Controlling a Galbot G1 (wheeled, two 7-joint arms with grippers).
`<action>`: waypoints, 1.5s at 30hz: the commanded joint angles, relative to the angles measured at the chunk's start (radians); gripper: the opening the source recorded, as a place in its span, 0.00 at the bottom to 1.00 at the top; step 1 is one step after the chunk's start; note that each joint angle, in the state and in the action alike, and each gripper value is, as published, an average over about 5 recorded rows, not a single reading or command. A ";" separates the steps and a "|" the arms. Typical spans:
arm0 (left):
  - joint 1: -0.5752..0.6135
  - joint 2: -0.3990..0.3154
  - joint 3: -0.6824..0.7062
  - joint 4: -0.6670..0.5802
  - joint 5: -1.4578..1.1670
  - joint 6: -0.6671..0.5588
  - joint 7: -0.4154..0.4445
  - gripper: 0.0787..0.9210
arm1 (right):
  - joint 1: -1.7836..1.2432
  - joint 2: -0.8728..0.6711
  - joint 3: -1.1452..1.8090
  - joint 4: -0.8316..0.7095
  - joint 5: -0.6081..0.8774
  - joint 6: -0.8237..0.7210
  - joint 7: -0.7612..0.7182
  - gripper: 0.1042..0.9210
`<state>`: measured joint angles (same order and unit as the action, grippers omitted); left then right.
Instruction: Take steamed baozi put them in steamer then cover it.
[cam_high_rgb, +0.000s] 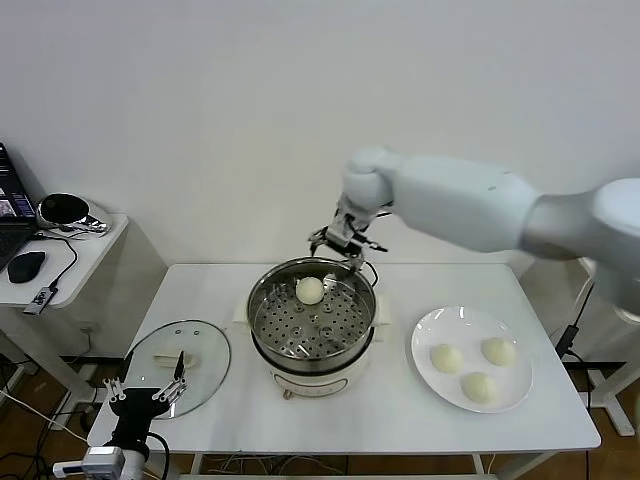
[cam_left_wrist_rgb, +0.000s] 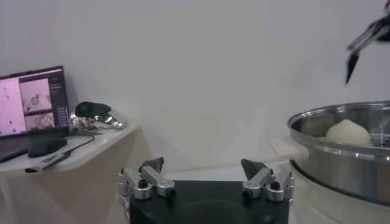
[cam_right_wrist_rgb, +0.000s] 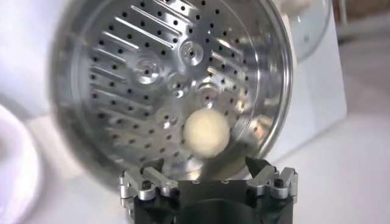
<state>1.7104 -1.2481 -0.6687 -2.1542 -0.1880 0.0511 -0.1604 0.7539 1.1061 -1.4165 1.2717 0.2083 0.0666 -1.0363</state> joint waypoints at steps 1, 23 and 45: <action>0.006 0.005 0.001 -0.030 0.001 0.001 -0.001 0.88 | 0.169 -0.359 -0.085 0.357 0.230 -0.504 -0.042 0.88; 0.019 -0.007 0.001 -0.036 0.018 0.000 0.000 0.88 | -0.443 -0.686 0.182 0.359 -0.134 -0.514 0.064 0.88; 0.025 -0.021 -0.011 -0.020 0.032 -0.015 0.002 0.88 | -0.811 -0.476 0.497 0.128 -0.292 -0.443 0.120 0.88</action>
<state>1.7342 -1.2687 -0.6805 -2.1783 -0.1585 0.0388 -0.1584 0.0840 0.5741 -1.0347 1.4687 -0.0242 -0.3911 -0.9307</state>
